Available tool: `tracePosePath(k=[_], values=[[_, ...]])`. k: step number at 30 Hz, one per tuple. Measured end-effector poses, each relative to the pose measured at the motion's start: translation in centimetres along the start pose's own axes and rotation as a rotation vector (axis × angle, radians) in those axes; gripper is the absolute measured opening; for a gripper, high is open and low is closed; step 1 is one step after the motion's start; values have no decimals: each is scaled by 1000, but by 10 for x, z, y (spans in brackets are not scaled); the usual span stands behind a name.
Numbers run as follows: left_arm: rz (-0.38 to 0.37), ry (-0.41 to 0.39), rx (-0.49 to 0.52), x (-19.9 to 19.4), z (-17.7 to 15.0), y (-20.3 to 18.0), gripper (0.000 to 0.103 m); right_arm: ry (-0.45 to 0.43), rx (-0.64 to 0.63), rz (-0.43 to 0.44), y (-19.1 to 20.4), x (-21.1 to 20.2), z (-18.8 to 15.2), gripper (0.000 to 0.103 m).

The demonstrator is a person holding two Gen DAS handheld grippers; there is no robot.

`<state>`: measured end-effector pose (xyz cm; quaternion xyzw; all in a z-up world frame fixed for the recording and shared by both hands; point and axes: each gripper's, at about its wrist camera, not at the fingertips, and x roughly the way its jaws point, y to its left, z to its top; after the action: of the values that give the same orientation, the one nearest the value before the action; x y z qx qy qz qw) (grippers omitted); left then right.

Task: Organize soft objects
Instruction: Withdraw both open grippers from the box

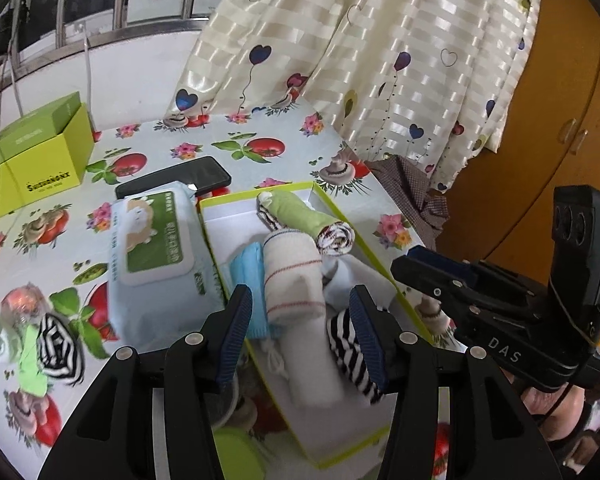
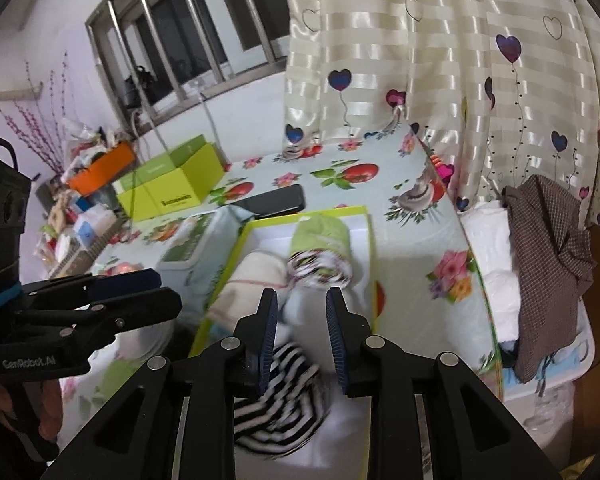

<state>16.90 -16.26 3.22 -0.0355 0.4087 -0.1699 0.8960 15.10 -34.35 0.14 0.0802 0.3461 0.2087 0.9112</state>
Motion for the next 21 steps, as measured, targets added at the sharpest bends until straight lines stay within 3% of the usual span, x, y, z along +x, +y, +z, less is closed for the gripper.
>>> tracePosePath(k=[8, 14, 18, 20, 21], values=[[6, -50, 10, -32, -21, -2, 52, -31, -28, 35, 27, -30, -14, 24], [16, -91, 7, -52, -31, 1, 52, -32, -15, 107, 41, -39, -20, 24], [35, -105, 1, -60, -39, 6, 52, -35, -36, 100, 51, -42, -23, 24], [37, -108, -7, -62, -42, 10, 52, -36, -54, 87, 57, -43, -23, 27], [38, -109, -13, -63, -44, 13, 52, -35, -64, 90, 59, -44, -23, 35]])
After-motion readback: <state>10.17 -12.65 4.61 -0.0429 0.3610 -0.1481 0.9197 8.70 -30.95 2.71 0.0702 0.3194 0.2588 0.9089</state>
